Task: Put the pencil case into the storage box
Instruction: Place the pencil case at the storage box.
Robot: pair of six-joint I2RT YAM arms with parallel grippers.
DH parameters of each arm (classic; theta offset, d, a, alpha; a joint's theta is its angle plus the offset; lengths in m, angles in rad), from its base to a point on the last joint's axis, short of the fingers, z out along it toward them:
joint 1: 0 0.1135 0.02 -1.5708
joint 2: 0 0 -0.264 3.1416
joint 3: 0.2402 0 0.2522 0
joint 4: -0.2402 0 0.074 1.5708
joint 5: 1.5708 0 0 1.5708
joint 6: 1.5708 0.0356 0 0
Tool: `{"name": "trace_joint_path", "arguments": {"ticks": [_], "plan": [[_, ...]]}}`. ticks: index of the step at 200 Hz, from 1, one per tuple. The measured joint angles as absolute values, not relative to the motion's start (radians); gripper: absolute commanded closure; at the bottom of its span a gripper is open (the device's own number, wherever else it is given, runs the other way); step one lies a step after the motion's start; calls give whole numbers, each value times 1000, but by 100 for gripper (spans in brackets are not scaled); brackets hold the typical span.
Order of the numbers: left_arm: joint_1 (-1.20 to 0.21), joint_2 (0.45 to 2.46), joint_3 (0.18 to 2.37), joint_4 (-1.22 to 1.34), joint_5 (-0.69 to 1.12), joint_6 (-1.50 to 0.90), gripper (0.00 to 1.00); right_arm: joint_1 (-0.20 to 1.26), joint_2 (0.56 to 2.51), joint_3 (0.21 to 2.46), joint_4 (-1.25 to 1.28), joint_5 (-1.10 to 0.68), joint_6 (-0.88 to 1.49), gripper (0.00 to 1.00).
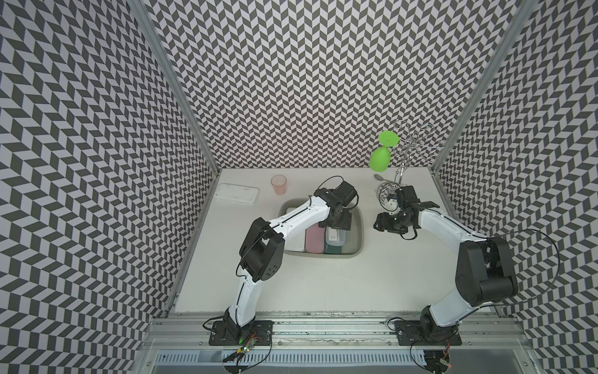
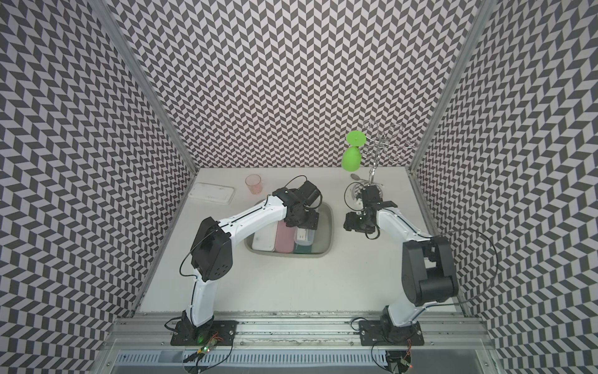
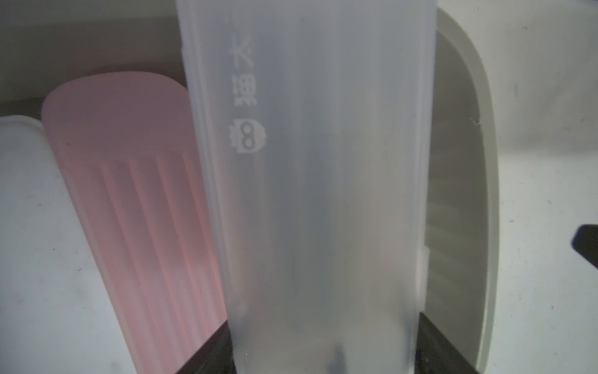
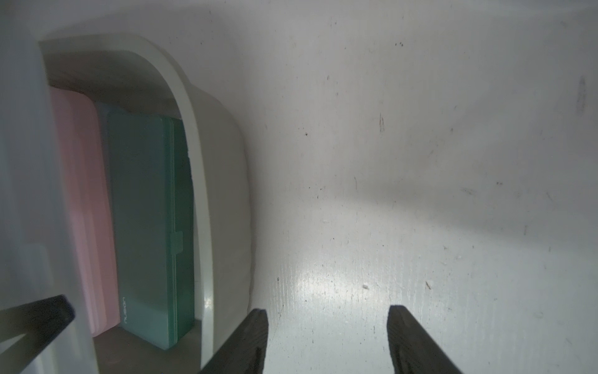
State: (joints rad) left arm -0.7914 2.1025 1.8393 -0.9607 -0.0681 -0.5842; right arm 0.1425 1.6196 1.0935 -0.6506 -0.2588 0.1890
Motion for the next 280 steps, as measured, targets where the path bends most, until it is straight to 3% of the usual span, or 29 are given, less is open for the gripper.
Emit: {"name": "trace_joint_path", "arguments": {"ticks": [74,113,129,146,280], "plan": [[-791,2178,1844,-913,-100,-584,26,142,1624,1110,-653,-258,175,37],[-791,2198,1882,-940,-140,-588,17,142,1628,1113,-654,-259,171,37],[-791,2201,1884,-952,-152,-590,3,142,1636,1121,-654,-260,171,37],[-791,2206,1888,-971,-163,-599,0,142,1642,1129,-654,-262,171,37],[-765,2146,2044,-1069,-215,-599,0,142,1651,1159,-658,-270,165,37]]}}
